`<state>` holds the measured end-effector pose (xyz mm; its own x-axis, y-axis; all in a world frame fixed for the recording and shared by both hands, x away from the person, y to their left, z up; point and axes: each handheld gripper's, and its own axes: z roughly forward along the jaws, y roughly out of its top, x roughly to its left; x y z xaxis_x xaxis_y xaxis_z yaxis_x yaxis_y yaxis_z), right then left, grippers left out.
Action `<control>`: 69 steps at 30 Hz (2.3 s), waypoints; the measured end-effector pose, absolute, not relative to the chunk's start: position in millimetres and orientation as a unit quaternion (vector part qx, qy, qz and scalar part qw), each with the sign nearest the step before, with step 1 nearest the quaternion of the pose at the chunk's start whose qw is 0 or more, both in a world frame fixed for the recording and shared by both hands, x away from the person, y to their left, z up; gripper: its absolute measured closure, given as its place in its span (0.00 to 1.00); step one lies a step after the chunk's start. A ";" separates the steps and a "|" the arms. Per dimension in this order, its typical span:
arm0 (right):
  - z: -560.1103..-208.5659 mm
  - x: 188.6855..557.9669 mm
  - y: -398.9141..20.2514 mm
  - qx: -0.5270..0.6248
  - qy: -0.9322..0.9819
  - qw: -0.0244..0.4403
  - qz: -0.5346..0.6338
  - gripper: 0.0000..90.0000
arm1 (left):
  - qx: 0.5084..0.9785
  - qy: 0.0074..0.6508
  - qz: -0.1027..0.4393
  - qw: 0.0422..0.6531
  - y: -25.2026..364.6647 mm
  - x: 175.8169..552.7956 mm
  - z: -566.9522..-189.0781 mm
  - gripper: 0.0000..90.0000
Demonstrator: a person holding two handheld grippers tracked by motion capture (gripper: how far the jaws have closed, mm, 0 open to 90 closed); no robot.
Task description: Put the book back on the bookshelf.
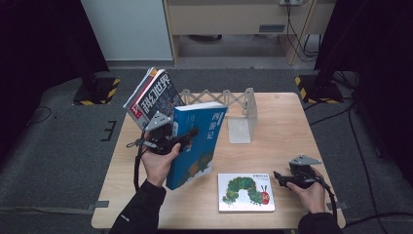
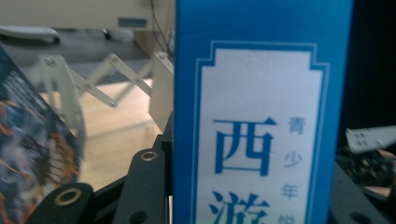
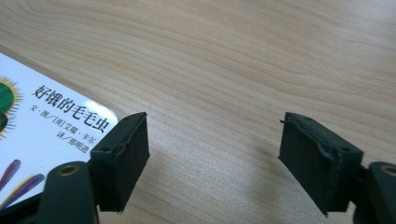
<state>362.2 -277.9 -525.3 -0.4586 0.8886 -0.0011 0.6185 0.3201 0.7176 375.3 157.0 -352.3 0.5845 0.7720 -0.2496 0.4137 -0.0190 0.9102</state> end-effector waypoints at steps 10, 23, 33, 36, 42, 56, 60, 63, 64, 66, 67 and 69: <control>-533.1 364.9 -277.4 0.479 0.792 0.201 0.322 0.21 | 0.665 0.450 0.189 0.565 156.3 403.2 -349.6 0.67; -538.7 366.4 -280.6 0.488 0.781 0.206 0.332 0.08 | 0.661 0.468 0.209 0.548 132.3 443.7 -366.6 0.67; -539.1 367.6 -279.3 0.487 0.785 0.196 0.328 0.03 | 0.633 0.483 0.234 0.558 129.2 472.1 -374.1 0.67; -539.1 367.6 -279.3 0.487 0.785 0.196 0.328 0.03 | 0.626 0.490 0.248 0.553 127.8 482.4 -379.0 0.67; -539.1 367.6 -279.3 0.487 0.786 0.196 0.328 0.03 | 0.617 0.501 0.250 0.553 122.4 499.5 -394.3 0.67; -539.1 367.6 -279.3 0.487 0.785 0.196 0.328 0.03 | 0.640 0.470 0.280 0.540 114.7 484.7 -402.5 0.66; -539.1 367.6 -279.2 0.487 0.785 0.196 0.328 0.03 | 0.652 0.464 0.286 0.527 118.4 472.8 -403.8 0.66; -539.1 367.6 -279.2 0.487 0.785 0.196 0.328 0.03 | 0.658 0.458 0.291 0.522 122.5 460.4 -407.7 0.66; -539.1 367.6 -279.2 0.487 0.785 0.196 0.328 0.03 | 0.660 0.457 0.291 0.521 126.5 451.9 -411.7 0.66; -539.1 367.6 -279.3 0.487 0.785 0.196 0.328 0.03 | 0.659 0.458 0.291 0.521 129.1 446.2 -414.8 0.66; -539.1 367.5 -279.2 0.487 0.785 0.196 0.328 0.03 | 0.658 0.458 0.294 0.520 131.1 442.7 -416.5 0.66; -539.1 367.5 -279.2 0.487 0.785 0.196 0.328 0.03 | 0.657 0.458 0.293 0.523 133.0 437.6 -419.2 0.66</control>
<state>367.5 -279.2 -539.1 -0.4481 0.8939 0.0122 0.6371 0.3098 0.7058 437.6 133.0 -419.2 0.4090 0.9076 -0.0945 0.2961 -0.0341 0.9545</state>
